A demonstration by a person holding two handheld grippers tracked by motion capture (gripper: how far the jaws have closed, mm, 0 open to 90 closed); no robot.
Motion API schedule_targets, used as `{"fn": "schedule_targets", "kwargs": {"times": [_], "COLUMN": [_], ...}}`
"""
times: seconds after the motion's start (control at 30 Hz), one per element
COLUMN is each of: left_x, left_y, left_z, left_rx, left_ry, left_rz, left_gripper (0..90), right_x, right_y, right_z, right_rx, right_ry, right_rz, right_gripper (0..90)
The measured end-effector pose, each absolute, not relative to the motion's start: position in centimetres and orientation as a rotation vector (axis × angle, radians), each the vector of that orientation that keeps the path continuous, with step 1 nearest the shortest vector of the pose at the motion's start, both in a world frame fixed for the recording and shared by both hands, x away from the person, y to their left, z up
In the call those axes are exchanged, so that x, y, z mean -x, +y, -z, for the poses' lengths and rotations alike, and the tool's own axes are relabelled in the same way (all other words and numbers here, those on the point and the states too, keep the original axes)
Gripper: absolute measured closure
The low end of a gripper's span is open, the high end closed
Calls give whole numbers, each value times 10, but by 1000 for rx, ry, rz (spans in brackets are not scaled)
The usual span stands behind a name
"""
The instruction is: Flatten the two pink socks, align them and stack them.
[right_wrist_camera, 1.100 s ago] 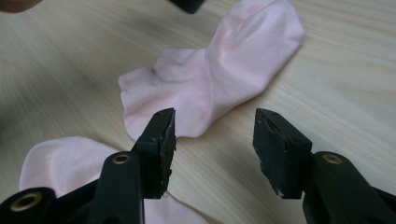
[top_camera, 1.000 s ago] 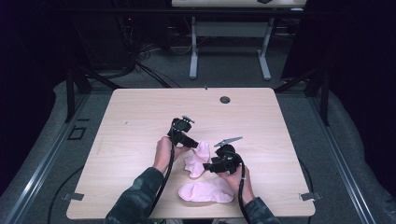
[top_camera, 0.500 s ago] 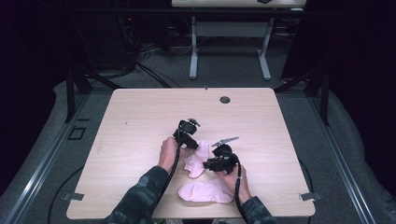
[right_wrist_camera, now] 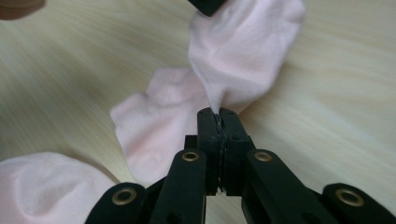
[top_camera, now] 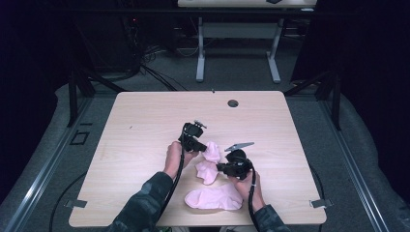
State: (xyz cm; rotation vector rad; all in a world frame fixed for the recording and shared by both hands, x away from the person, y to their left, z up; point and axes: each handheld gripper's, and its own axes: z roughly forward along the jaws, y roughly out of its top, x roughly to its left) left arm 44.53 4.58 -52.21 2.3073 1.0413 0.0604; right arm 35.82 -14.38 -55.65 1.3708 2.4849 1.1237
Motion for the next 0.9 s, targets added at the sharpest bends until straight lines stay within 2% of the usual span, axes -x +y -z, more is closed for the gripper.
{"fn": "schedule_targets", "kwargs": {"times": [0.3,0.47,0.53,0.57,0.73,0.77,0.8,0.9], "left_x": [-435,-431,-430,-430,-419,-419,-417,-407], "left_y": [29,28,31,39,69,69,72,84], "left_z": [468,468,474,494,536,536,538,543], "left_rx": [-2151,-2140,-2149,-2171,-2178,-2178,-2178,-2161], "left_ry": [923,906,921,961,1062,1062,1068,1089], "left_rz": [-10,-7,-4,26,105,105,105,105], "left_gripper": [889,887,887,887,887,887,887,886], "right_x": [-351,-343,-341,-339,-341,-341,-342,-341], "right_y": [-186,-186,-182,-173,-165,-165,-170,-181], "right_z": [500,467,469,486,539,539,547,546], "right_rx": [-1173,-958,-937,-909,-980,-980,-1038,-1089], "right_ry": [2285,2198,2224,2327,2574,2574,2609,2590], "right_rz": [-931,-742,-718,-725,-826,-826,-892,-990], "right_gripper": [892,888,887,878,738,738,680,630]}}
